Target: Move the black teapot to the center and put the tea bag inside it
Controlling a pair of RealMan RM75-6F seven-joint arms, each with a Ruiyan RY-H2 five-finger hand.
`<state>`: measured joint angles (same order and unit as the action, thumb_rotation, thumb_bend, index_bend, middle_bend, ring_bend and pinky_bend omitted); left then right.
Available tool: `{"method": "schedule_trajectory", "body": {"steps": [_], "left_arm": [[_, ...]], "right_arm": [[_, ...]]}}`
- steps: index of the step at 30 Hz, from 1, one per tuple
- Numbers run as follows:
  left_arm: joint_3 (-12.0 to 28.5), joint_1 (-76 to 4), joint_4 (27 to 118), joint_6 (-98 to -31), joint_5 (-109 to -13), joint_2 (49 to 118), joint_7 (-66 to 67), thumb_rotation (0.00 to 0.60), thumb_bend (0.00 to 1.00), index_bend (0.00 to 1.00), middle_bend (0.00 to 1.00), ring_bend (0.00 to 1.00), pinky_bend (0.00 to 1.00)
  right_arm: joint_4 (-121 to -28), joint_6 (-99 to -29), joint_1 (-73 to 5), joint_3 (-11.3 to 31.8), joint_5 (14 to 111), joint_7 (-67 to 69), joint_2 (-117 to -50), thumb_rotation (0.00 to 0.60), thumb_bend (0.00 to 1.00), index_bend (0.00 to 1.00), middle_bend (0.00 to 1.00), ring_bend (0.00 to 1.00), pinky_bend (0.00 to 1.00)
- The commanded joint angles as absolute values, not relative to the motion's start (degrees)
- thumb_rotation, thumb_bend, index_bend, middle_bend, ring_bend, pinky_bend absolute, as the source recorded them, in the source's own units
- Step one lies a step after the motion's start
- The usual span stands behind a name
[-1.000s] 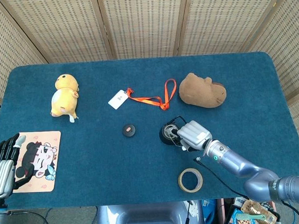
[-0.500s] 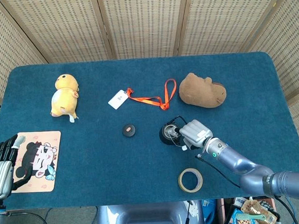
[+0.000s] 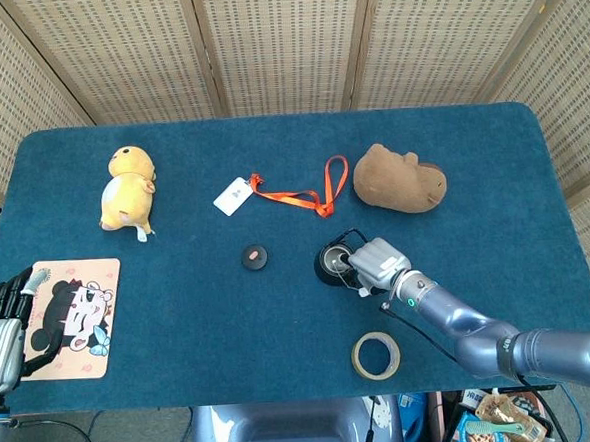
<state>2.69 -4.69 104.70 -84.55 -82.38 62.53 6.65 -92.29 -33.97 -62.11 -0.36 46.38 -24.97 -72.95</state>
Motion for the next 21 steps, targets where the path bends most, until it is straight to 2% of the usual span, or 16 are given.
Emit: {"method": "schedule_trajectory", "body": {"steps": [1,7,21], "left_arm": [[2.7,-4.7,104.6,-84.4,-82.3,62.6,6.4,0.600,0.42,0.00,0.00,0.00,0.00],[2.7,-4.9,104.4,-84.3,-82.4,62.7,6.2,0.600,0.42,0.00,0.00,0.00,0.00],[2.8,-5.1,104.7,-84.1,-82.7,62.8,6.6,0.600,0.42,0.00,0.00,0.00,0.00]], "right_arm": [[-91.6,-33.9,-62.9,-1.0,45.3,-25.5,-73.6,0.600,0.85,0.21,1.00,1.00,1.00],[-91.6,-35.2,-63.7,-1.4,44.1,-25.9,-73.8,0.600,0.85,0.21,1.00,1.00,1.00],[-98.1,-40.0,-62.7,-2.1,45.7,-26.2,-69.1,0.600,0.85,0.21,1.00,1.00,1.00]]}}
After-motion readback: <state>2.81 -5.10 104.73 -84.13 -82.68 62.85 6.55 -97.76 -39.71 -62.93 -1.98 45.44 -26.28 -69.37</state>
